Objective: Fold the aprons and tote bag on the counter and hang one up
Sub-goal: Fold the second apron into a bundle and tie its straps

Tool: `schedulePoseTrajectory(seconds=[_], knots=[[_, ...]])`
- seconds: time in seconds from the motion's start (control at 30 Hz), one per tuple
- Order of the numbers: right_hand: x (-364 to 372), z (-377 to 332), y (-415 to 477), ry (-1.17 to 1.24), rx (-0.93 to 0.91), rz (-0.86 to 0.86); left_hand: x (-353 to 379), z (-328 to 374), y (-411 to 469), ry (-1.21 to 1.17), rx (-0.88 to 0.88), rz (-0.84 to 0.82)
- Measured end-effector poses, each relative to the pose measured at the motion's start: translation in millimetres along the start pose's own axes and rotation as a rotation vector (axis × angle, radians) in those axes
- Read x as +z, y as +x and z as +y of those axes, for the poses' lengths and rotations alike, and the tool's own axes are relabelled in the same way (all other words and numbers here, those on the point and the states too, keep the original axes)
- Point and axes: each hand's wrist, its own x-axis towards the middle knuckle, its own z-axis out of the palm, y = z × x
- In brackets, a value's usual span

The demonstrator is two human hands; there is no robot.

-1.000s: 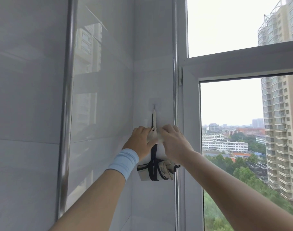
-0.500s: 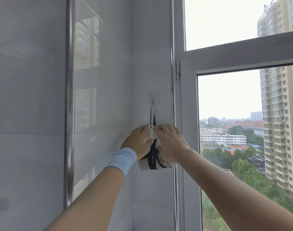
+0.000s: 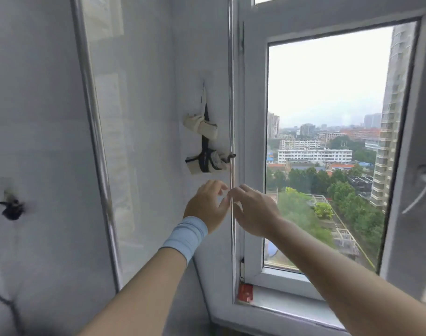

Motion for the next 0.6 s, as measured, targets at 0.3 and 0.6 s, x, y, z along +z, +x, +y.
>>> schedulePoseTrajectory(seconds=[0.3,0.6], knots=[[76,48,-234,0.104,0.306,-0.535,107,59,-196,-0.054,-0.337,-0.632],[167,55,-431,0.116,0.49,-1.125,188,90,-372,0.043,-0.484,-1.221]])
